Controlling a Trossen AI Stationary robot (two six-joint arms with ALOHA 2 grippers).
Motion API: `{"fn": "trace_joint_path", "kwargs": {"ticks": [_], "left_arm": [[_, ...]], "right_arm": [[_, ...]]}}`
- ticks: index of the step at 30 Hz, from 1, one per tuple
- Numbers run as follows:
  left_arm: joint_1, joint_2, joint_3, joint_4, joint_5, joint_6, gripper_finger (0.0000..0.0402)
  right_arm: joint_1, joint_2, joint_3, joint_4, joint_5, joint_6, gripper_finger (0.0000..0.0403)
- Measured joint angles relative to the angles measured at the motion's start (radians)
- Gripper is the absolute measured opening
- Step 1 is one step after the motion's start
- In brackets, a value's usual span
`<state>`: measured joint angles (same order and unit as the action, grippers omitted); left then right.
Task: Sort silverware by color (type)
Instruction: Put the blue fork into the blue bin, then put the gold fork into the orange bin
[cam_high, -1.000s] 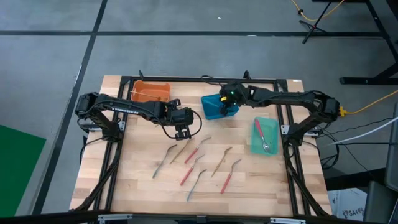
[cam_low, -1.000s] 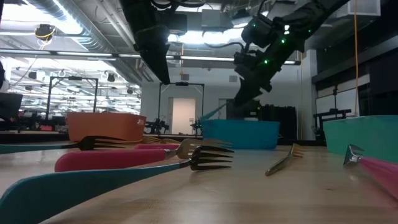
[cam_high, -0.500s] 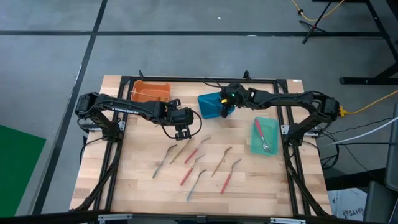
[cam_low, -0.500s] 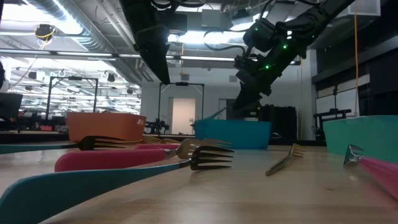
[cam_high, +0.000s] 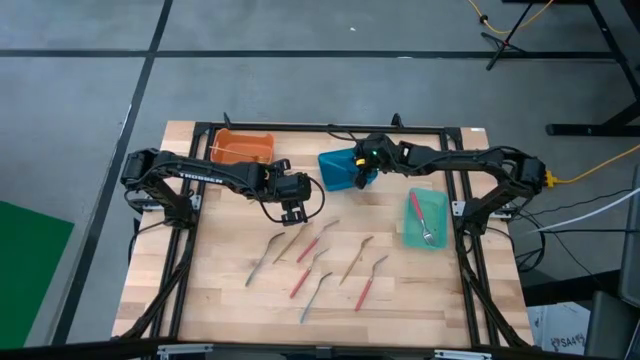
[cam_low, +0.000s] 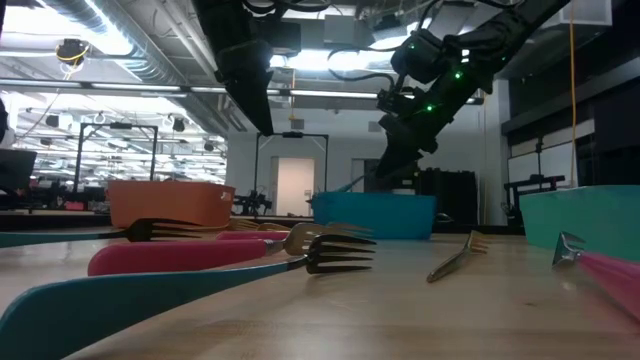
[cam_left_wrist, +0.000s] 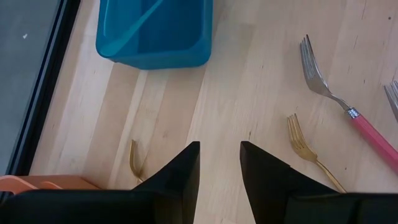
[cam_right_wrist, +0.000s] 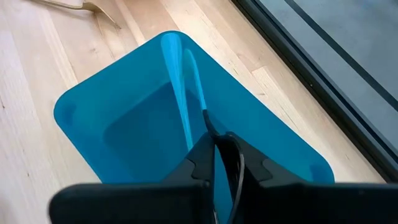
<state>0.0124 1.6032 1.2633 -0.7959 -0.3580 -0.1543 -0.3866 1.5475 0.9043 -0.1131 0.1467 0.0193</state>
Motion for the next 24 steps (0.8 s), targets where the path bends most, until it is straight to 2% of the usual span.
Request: {"fn": "trace_joint_path", "kwargs": {"ticks": [3, 13, 24], "left_arm": [[0.0, 0.0, 0.0, 0.0, 0.0, 0.0, 0.0108], [0.0, 0.0, 0.0, 0.0, 0.0, 0.0, 0.0108], [0.0, 0.0, 0.0, 0.0, 0.0, 0.0, 0.0108]], "right_arm": [[0.0, 0.0, 0.0, 0.0, 0.0, 0.0, 0.0039], [0.0, 0.0, 0.0, 0.0, 0.001, 0.0, 0.0129], [0.0, -0.009, 0.02, -0.044, 0.002, -0.056, 0.0139]]}}
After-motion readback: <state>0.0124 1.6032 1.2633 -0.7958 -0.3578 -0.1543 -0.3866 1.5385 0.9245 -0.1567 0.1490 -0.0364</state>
